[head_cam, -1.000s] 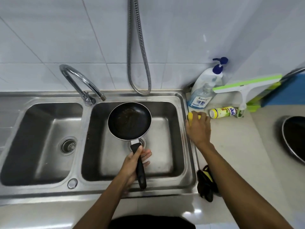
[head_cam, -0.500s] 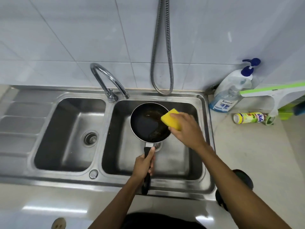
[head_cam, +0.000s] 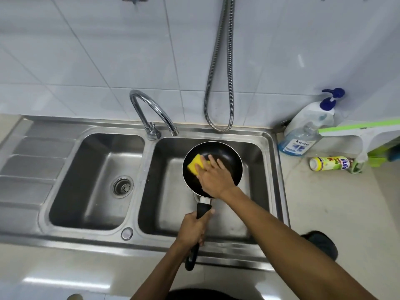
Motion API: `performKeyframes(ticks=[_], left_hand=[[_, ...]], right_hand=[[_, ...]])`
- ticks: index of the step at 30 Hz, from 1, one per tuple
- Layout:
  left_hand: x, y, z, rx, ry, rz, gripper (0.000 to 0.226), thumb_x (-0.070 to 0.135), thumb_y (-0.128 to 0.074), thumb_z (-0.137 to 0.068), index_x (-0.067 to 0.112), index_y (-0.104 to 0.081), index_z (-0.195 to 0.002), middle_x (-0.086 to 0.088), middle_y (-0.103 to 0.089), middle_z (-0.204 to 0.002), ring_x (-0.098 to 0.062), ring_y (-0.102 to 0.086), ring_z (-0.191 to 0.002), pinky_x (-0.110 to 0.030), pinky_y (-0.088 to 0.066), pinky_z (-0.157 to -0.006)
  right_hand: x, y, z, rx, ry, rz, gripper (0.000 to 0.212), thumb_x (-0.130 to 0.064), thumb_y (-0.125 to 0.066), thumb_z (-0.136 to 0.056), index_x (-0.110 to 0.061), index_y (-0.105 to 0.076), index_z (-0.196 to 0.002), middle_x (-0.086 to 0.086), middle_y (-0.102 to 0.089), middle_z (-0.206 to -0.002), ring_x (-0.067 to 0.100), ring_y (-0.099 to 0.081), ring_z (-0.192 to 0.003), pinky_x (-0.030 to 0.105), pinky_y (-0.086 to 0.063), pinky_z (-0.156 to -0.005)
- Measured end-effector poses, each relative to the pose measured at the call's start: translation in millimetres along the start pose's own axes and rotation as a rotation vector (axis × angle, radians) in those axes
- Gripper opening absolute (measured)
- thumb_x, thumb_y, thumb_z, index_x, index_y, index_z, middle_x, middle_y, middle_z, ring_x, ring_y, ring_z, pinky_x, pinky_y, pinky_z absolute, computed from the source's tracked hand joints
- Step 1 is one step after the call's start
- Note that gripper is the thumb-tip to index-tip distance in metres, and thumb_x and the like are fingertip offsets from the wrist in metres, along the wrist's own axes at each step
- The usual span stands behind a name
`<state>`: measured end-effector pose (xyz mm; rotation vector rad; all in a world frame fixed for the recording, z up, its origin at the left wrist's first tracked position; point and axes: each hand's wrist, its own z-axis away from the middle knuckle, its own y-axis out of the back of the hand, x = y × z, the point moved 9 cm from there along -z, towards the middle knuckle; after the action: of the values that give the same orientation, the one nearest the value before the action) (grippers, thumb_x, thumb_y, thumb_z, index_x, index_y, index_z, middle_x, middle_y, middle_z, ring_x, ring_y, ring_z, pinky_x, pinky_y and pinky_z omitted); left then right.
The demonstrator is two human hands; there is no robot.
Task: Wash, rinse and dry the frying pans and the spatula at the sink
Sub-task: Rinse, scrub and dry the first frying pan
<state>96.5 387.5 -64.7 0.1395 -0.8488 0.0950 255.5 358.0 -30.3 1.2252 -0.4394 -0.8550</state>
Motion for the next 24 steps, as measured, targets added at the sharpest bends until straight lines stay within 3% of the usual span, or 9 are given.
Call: performKeyframes(ticks=[5,9,14,19,24], left_hand=[[3.9,14.3,-5.2,0.058,-0.002,0.035,0.046,0.043,-0.069,-0.096,0.014,-0.044,-0.072,-0.002,-0.037,-0.048,-0.016,-0.034,-0.036,-0.025,-0.034,-0.039],[5.7,10.9,-7.3,0.013,-0.007,0.015,0.045,0.04,-0.068,-0.098,0.013,-0.044,-0.072,-0.003,-0.039,-0.048,-0.017,-0.034,-0.036,-0.025,-0.034,-0.039],[-0.4,-7.2,1.7,-0.048,0.009,0.001,0.039,0.038,-0.066,-0.1,0.012,-0.048,-0.077,-0.001,-0.04,-0.05,-0.015,-0.036,-0.037,-0.025,-0.036,-0.039],[-1.9,6.8,-0.7,-0.026,-0.01,0.029,0.042,0.039,-0.065,-0.1,0.014,-0.045,-0.073,0.0,-0.039,-0.049,-0.014,-0.036,-0.038,-0.025,-0.036,-0.04],[0.6,3.4,-6.5,-0.015,-0.024,-0.018,0.043,0.037,-0.066,-0.1,0.013,-0.044,-0.071,-0.002,-0.041,-0.047,-0.016,-0.037,-0.035,-0.025,-0.036,-0.039]], right_hand=[[41.7,14.9,4.6,-0.028,-0.034,0.144,0.054,-0.037,-0.024,-0.107,-0.019,-0.026,-0.158,0.012,-0.012,-0.169,0.036,-0.006,-0.156,0.049,-0.004,-0.124],[10.4,5.7,48.2,-0.09,0.094,0.095,0.077,-0.048,0.004,-0.095,-0.019,-0.033,-0.155,0.009,-0.018,-0.168,0.034,-0.011,-0.155,0.049,-0.006,-0.124],[-4.4,4.7,9.8,-0.116,0.027,0.04,0.052,-0.039,-0.021,-0.109,-0.02,-0.031,-0.156,0.003,-0.014,-0.169,0.031,-0.004,-0.156,0.051,-0.002,-0.125],[40.3,7.0,10.1,-0.14,-0.076,0.125,0.053,-0.038,-0.024,-0.107,-0.02,-0.029,-0.157,0.006,-0.016,-0.168,0.035,-0.005,-0.156,0.052,-0.002,-0.124],[5.6,-2.6,47.1,-0.155,0.019,0.104,0.051,-0.038,-0.022,-0.108,-0.019,-0.033,-0.155,0.005,-0.018,-0.168,0.034,-0.004,-0.156,0.052,-0.002,-0.125]])
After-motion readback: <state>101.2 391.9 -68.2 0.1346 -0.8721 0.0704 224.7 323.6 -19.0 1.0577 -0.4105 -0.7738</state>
